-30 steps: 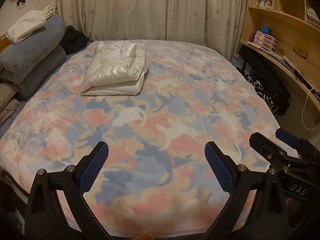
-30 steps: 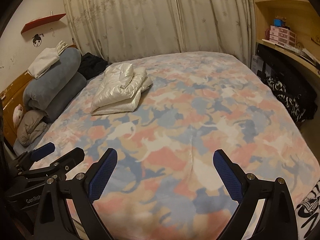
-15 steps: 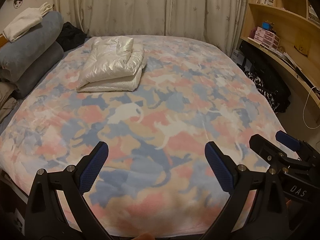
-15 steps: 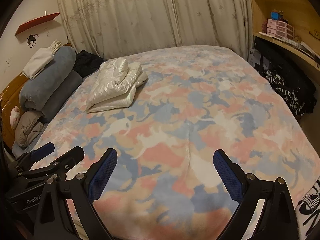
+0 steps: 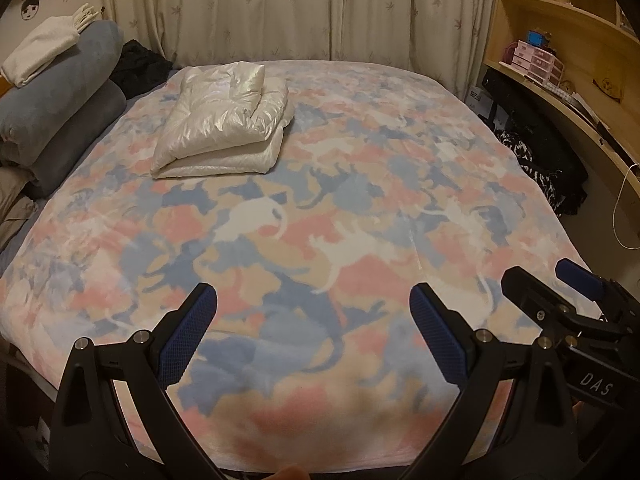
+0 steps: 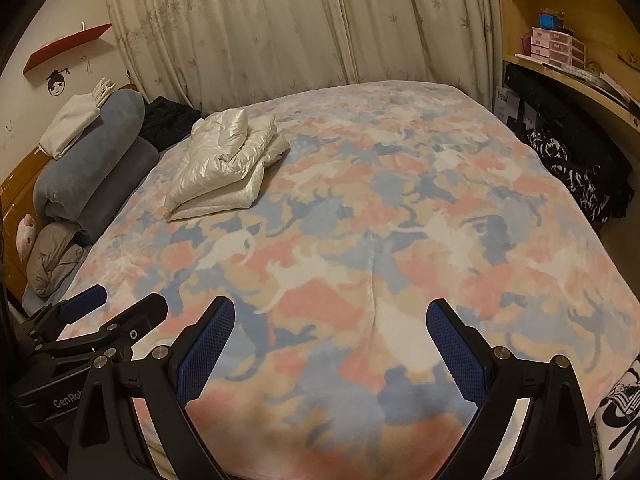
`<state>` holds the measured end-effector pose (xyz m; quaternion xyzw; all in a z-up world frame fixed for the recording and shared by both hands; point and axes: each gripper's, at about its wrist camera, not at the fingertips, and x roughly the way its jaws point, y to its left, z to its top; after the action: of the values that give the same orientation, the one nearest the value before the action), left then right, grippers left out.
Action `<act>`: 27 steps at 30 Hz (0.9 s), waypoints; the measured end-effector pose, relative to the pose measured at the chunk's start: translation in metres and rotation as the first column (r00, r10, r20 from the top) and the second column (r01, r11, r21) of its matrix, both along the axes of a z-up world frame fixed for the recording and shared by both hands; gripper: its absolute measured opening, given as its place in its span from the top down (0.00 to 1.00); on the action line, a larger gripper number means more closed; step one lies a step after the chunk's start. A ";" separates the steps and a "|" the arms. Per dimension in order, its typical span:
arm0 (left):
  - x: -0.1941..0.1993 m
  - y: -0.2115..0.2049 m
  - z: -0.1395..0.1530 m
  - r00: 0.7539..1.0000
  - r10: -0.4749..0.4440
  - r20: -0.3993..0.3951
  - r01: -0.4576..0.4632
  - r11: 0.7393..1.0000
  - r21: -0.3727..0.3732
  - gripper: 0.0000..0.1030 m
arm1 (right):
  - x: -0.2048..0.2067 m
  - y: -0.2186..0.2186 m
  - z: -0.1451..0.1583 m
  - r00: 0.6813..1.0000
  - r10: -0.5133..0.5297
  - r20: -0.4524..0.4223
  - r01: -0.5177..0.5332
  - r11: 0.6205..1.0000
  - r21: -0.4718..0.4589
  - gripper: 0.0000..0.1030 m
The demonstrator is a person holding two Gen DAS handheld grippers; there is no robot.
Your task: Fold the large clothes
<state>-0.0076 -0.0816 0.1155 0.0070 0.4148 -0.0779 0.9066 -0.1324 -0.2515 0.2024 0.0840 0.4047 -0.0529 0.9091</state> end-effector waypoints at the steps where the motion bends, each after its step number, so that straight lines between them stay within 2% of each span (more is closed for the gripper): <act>1: -0.001 0.000 0.000 1.000 0.000 -0.001 0.000 1.000 0.000 0.06 | 0.000 -0.001 0.000 1.000 0.000 0.001 0.000 1.000 -0.001 0.05; 13: -0.002 0.000 -0.012 1.000 0.014 -0.012 -0.014 1.000 0.008 0.06 | 0.002 -0.001 -0.006 1.000 0.000 -0.001 0.000 1.000 -0.001 0.05; 27: -0.003 0.002 -0.013 1.000 0.010 -0.014 -0.010 1.000 0.006 0.06 | 0.003 -0.006 -0.007 1.000 0.005 0.000 -0.005 1.000 0.000 0.05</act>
<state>-0.0103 -0.0794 0.1026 0.0073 0.4215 -0.0721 0.9039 -0.1294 -0.2576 0.1956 0.0830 0.4050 -0.0504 0.9091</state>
